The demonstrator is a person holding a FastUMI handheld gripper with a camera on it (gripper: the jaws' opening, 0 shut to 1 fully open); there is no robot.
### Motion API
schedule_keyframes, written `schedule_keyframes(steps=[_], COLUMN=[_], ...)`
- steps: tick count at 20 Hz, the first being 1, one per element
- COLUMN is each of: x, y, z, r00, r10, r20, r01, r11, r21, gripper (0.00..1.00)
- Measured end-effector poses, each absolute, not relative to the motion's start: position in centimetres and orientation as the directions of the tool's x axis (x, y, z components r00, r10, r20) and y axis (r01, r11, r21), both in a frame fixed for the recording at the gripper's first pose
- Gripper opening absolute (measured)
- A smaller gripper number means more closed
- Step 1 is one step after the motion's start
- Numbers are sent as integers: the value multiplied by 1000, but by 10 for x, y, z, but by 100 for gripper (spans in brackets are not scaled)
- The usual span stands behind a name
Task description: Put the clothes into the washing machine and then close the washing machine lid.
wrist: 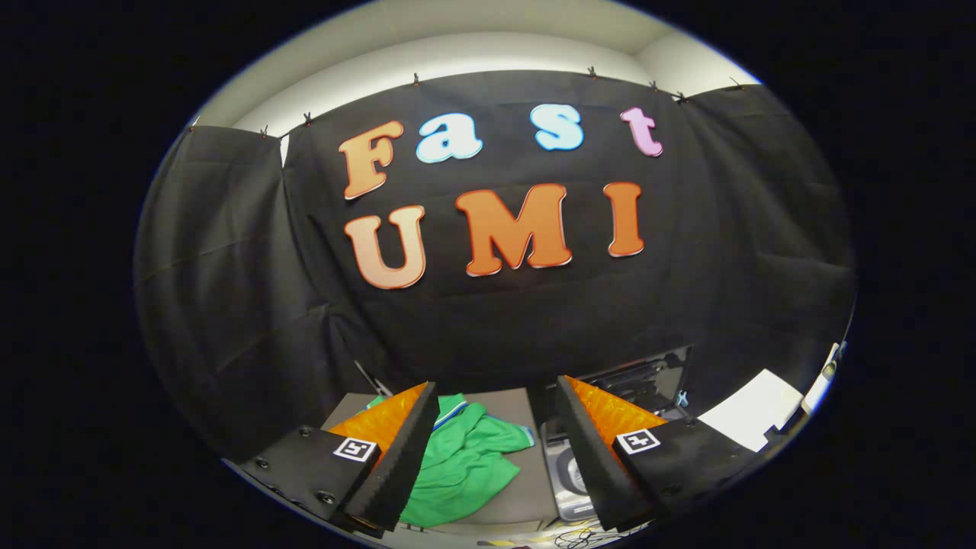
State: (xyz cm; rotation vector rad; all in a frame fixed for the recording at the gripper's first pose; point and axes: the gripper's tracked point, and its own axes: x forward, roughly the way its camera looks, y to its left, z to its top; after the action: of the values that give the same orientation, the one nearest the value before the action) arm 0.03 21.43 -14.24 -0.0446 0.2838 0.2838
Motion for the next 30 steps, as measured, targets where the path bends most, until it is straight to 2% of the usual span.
schedule_keyframes(steps=[4,11,16,18,20,25,28,29,30], x=[-9,-18,-7,-6,-7,4,10,10,10], y=[278,347,339,328,333,328,329,332,332], z=[-197,-268,-323,-359,-354,-360,-360,-361,-360], r00=[864,786,772,734,753,754,745,739,734], r10=[320,354,225,163,190,204,217,227,236], r20=[-389,-507,-595,-660,-630,-624,-631,-635,-637], r01=[-357,-438,-376,-358,-379,-381,-392,-404,-413], r11=[934,897,916,918,908,910,908,903,899], r21=[-25,-53,-141,-171,-179,-162,-150,-148,-143], gripper=[99,99,100,99,100,85,57,45,38])
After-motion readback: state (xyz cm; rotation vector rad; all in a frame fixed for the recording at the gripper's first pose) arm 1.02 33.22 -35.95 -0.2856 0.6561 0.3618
